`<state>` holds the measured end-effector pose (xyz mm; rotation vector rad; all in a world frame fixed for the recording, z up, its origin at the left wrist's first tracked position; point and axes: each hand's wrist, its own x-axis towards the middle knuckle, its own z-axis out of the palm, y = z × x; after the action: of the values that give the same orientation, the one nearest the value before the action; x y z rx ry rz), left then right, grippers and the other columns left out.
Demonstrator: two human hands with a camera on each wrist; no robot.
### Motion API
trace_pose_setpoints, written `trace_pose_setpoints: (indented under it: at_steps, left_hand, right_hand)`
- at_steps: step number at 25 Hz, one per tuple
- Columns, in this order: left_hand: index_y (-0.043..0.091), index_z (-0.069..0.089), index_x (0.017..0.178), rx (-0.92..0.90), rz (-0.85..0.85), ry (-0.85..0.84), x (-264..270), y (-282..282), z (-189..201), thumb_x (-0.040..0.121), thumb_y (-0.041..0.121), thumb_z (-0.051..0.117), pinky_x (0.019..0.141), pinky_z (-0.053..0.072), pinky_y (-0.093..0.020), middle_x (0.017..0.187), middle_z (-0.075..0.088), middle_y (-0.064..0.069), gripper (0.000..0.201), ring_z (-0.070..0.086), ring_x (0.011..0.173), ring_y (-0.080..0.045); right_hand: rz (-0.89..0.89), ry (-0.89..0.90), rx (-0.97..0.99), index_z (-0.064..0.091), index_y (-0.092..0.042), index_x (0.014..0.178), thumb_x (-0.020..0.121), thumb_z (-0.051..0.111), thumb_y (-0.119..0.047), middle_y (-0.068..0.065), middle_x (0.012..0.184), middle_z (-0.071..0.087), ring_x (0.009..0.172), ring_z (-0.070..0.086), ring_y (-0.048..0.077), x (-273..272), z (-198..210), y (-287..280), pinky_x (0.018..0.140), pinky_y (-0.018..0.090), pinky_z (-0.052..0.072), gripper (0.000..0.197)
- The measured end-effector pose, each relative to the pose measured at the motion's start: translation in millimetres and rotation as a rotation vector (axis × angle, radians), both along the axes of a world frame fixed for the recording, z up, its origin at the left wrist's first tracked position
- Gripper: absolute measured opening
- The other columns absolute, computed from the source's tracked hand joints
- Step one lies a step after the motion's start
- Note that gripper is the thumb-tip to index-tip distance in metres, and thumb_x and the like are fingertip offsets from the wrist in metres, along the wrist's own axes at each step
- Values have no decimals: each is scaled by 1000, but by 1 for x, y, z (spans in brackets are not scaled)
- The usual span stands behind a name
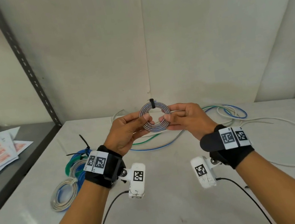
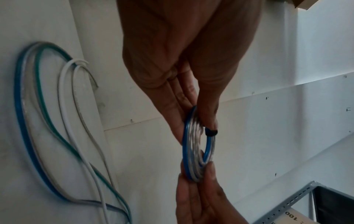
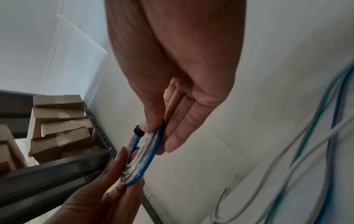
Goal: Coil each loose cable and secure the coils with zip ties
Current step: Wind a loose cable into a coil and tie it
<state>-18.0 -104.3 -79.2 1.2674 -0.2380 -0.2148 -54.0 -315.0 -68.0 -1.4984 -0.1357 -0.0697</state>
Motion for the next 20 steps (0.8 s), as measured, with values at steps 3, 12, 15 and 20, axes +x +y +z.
trace_pose_setpoints:
  at_steps: [3, 12, 15, 20]
  left_hand:
    - [-2, 71, 103, 11, 48, 1, -9, 15, 1, 92, 8, 67, 70, 59, -25, 86, 76, -9, 15, 74, 77, -14]
    - [8, 68, 117, 361, 367, -143, -35, 78, 4, 87, 35, 77, 77, 63, -36, 101, 76, -12, 41, 75, 92, -22]
    - [6, 70, 116, 304, 178, -55, -51, 99, 9, 94, 34, 68, 85, 61, -38, 105, 76, -15, 36, 75, 98, -27]
    - [4, 64, 126, 322, 142, 3, -60, 160, -3, 88, 8, 71, 77, 62, -34, 106, 75, -20, 38, 75, 95, -28]
  right_hand:
    - [14, -26, 32, 64, -3, 114, 92, 67, -1, 11, 88, 78, 81, 75, 19, -3, -1, 19, 74, 31, 62, 22]
    - [-81, -110, -421, 71, -12, 95, 80, 83, -12, 10, 80, 76, 70, 73, 19, 5, 3, 102, 66, 34, 60, 19]
    - [104, -278, -661, 74, -14, 99, 79, 82, -17, 4, 87, 78, 80, 74, 15, 0, 0, 141, 79, 35, 60, 21]
    - [147, -199, -498, 73, -6, 90, 86, 79, -21, 7, 72, 74, 60, 70, 14, -9, -3, 154, 57, 21, 55, 16]
